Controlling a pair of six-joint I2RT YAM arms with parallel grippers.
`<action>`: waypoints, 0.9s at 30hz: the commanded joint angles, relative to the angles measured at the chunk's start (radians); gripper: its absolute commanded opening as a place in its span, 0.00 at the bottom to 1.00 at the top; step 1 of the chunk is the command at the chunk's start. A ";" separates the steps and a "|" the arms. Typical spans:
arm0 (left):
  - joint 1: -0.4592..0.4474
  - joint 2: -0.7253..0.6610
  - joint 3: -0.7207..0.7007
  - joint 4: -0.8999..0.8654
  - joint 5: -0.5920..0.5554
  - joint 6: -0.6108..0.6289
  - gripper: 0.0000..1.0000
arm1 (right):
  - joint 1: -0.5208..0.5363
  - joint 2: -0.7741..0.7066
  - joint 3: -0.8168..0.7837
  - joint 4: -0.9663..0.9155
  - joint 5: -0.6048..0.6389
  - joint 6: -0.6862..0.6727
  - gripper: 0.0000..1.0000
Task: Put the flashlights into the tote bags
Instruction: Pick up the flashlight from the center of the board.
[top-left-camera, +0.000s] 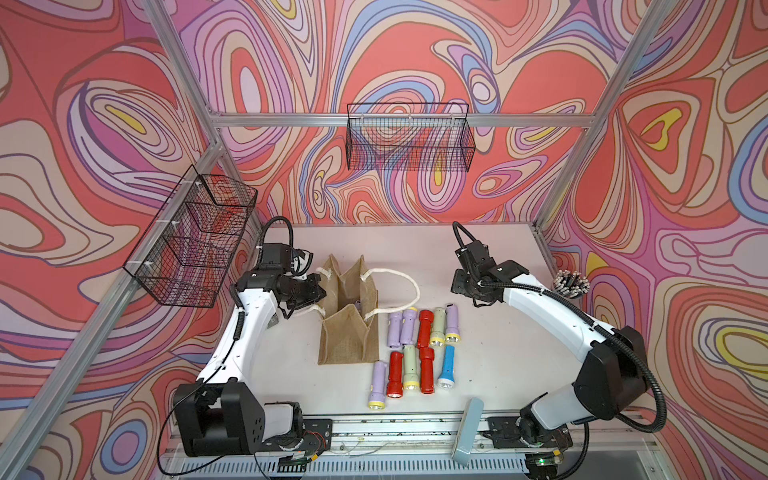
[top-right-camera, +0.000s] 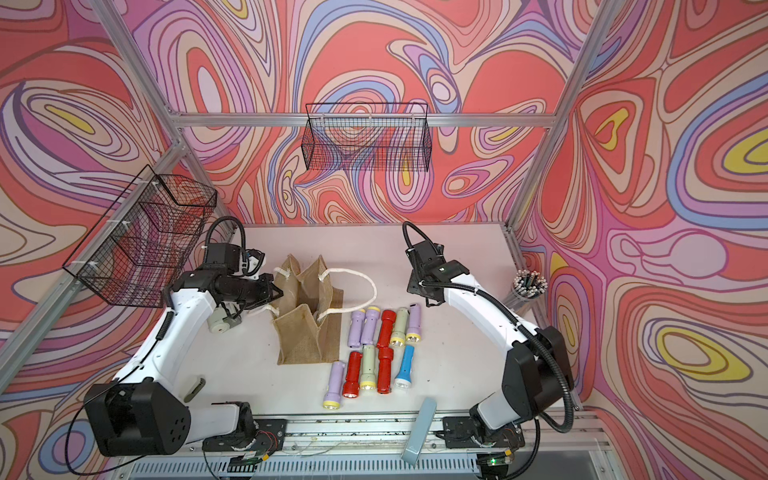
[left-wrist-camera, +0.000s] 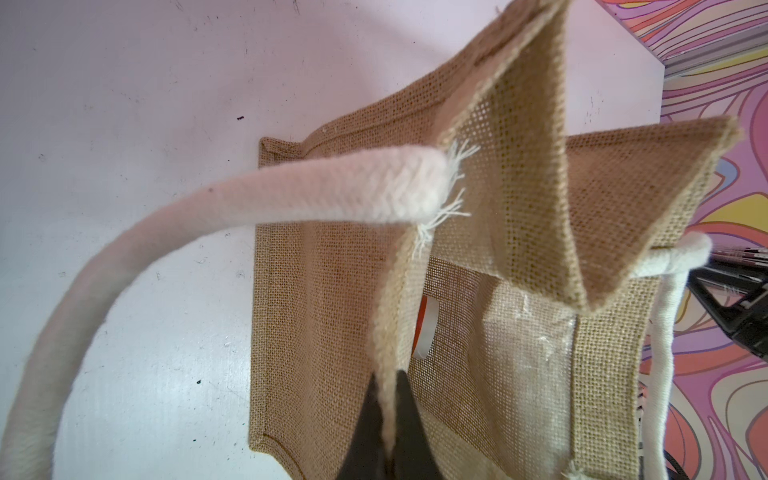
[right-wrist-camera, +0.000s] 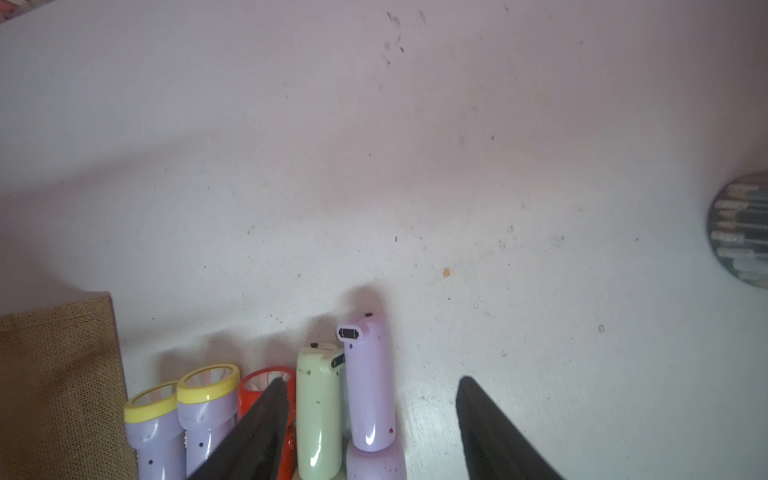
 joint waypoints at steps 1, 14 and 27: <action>-0.005 0.019 -0.013 0.013 -0.007 0.011 0.00 | -0.042 0.030 -0.024 -0.011 -0.066 0.043 0.67; -0.004 0.022 -0.016 0.009 -0.010 0.019 0.00 | -0.058 0.139 -0.105 0.078 -0.233 0.003 0.69; -0.002 0.026 -0.014 0.008 -0.007 0.024 0.00 | -0.057 0.210 -0.144 0.105 -0.246 -0.035 0.67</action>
